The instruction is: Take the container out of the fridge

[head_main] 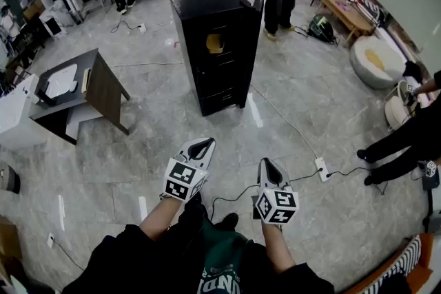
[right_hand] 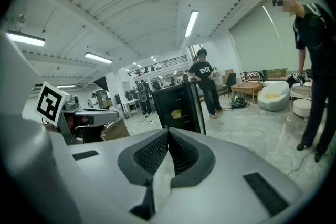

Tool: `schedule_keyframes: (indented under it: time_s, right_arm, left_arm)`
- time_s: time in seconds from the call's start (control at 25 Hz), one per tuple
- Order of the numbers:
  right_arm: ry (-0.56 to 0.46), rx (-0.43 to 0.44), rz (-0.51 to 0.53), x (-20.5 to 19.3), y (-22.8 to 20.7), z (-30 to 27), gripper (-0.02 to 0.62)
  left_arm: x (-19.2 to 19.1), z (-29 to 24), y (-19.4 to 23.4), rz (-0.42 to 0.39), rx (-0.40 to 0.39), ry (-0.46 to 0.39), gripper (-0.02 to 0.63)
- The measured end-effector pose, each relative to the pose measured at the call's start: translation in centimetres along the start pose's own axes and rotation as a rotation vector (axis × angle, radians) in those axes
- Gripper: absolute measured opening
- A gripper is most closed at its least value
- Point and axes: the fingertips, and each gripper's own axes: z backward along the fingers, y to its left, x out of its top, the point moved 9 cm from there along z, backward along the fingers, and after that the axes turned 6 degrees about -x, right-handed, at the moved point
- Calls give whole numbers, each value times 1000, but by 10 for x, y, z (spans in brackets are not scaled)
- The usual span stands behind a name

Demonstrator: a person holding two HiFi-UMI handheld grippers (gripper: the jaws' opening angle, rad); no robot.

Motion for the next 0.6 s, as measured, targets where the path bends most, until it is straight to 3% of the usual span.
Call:
schedule_keyframes:
  time_s: [0.2,0.6]
  right_arm:
    - [14,-2,-41,-5,-5,-1,37]
    - [29,-25,-23,-10,-7,4,37]
  left_arm:
    - [-6,1,-2,5,6,10,14]
    - [-12,-1,-12,6,1,7,14]
